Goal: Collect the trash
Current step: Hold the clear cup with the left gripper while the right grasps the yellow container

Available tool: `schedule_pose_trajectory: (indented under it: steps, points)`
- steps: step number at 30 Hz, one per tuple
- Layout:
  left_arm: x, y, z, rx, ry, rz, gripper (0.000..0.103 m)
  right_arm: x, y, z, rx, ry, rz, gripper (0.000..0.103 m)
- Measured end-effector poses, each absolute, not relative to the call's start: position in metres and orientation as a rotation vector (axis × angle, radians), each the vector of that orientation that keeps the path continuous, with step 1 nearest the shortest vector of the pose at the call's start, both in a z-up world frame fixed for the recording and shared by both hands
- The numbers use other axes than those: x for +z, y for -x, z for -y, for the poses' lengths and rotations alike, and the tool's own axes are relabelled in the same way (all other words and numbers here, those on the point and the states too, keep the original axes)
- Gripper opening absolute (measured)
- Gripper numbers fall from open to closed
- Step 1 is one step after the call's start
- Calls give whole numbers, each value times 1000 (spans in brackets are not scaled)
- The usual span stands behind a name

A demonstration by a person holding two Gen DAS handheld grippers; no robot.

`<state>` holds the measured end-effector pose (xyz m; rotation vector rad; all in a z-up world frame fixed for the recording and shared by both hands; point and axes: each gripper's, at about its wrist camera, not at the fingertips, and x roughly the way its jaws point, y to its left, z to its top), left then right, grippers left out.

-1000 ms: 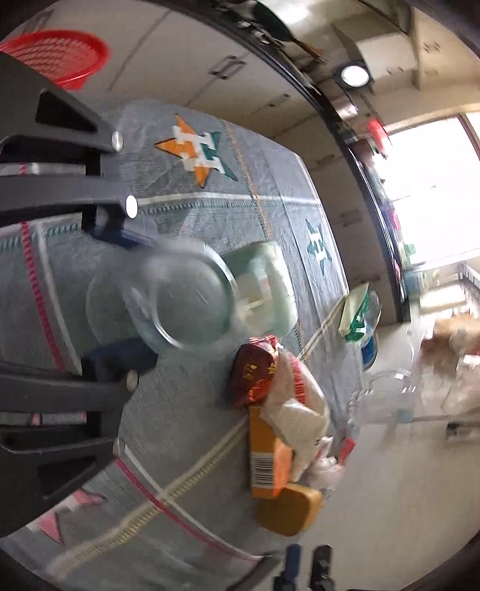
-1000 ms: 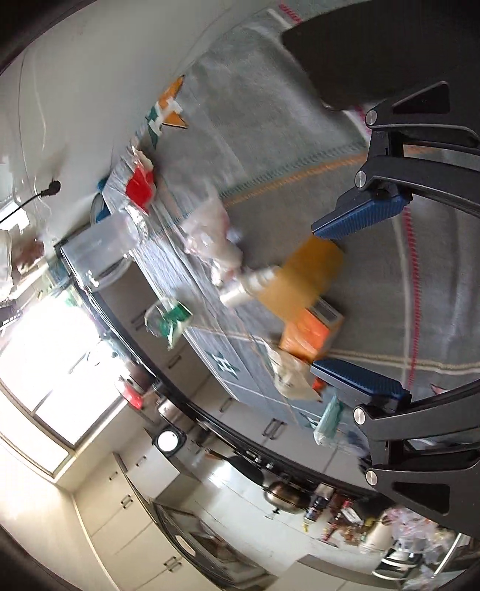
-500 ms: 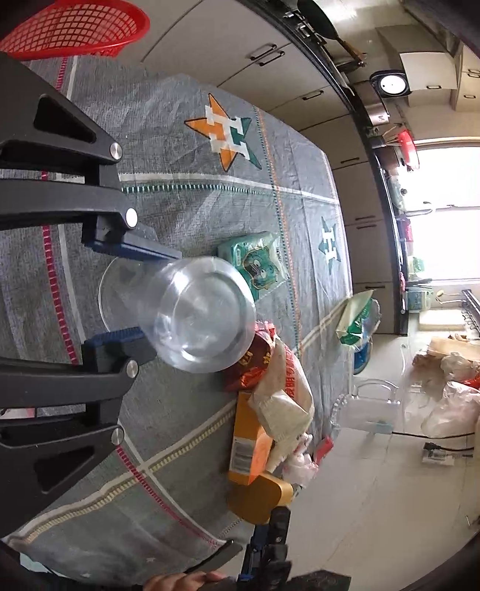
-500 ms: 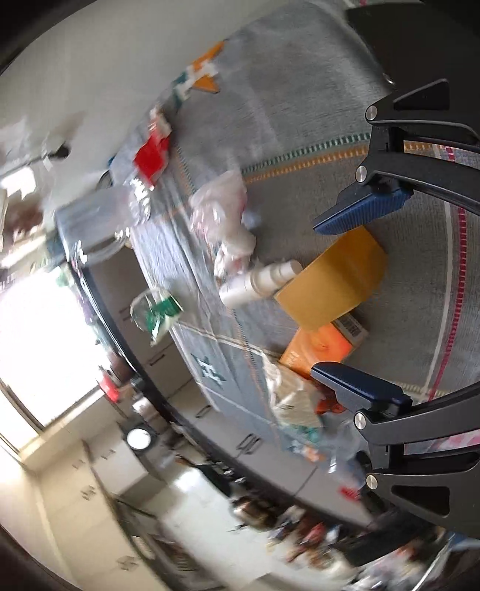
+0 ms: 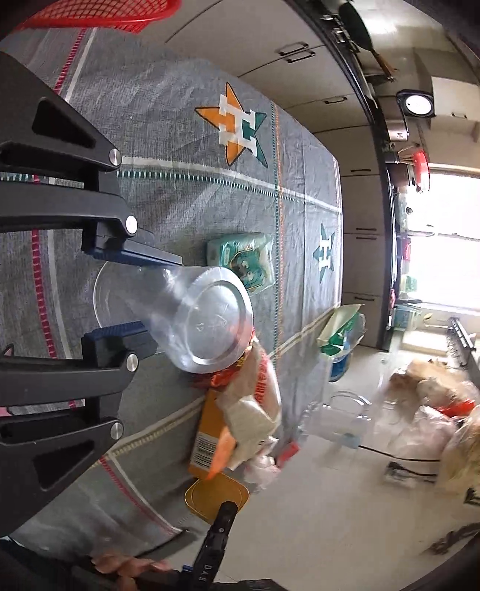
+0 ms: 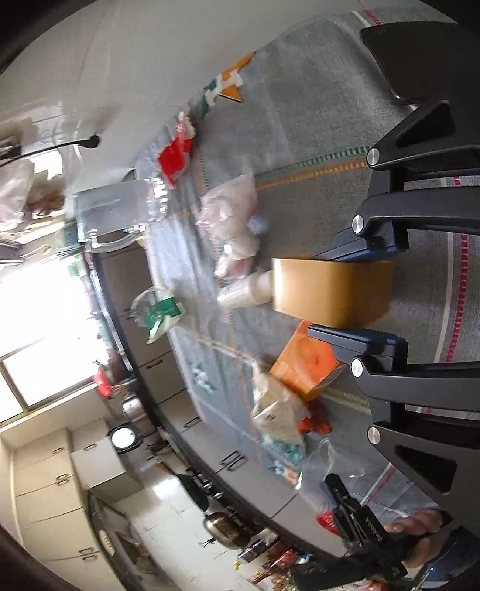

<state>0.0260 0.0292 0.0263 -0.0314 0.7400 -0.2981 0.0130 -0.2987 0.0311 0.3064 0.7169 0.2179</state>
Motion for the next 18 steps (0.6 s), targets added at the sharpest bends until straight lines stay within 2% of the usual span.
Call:
schedule_pose_trajectory:
  steps: [8,15,18]
  points:
    - [26,-29,-31,-298,54,-747,25,48,1,300,223,-325,-602,32]
    - [22,-33,-29,-308,51,-777,28,52,4,298,258,-329,-581,32]
    - [23,-32,-29,-311,51,-772,26,53,6,294,279,-320,-575,32]
